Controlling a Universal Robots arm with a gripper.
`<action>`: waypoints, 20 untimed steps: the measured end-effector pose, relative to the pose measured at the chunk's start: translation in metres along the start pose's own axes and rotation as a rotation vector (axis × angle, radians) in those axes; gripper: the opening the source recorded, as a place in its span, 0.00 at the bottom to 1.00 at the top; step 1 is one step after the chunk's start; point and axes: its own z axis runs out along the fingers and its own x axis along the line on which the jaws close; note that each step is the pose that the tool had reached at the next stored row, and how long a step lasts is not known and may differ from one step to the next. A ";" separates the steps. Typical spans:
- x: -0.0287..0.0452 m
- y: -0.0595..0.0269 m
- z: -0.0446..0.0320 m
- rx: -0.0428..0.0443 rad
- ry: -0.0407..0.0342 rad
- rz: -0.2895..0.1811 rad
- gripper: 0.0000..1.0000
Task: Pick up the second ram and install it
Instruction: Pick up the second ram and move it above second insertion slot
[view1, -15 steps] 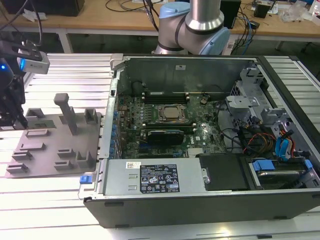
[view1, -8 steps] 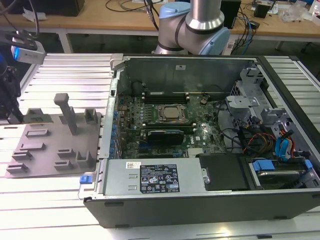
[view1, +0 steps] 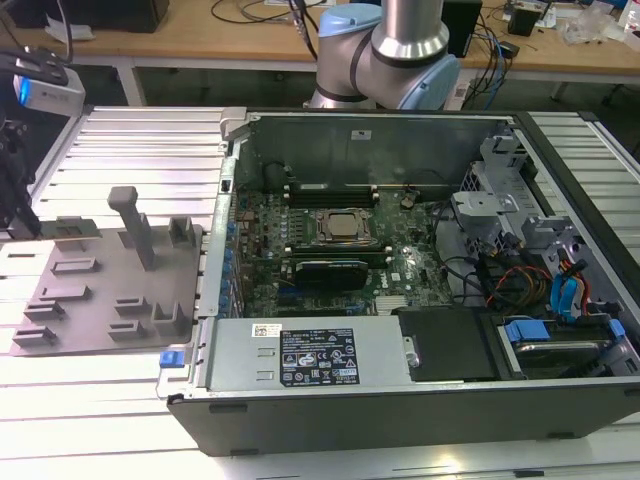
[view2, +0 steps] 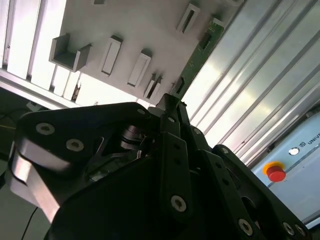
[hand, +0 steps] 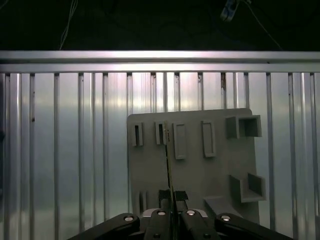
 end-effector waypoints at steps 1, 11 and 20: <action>-0.0001 0.0001 -0.0032 0.0001 -0.0001 0.000 0.11; -0.0009 0.0014 -0.0319 0.0001 -0.0001 0.000 0.11; -0.0019 0.0029 -0.0658 0.0000 -0.0001 0.000 0.11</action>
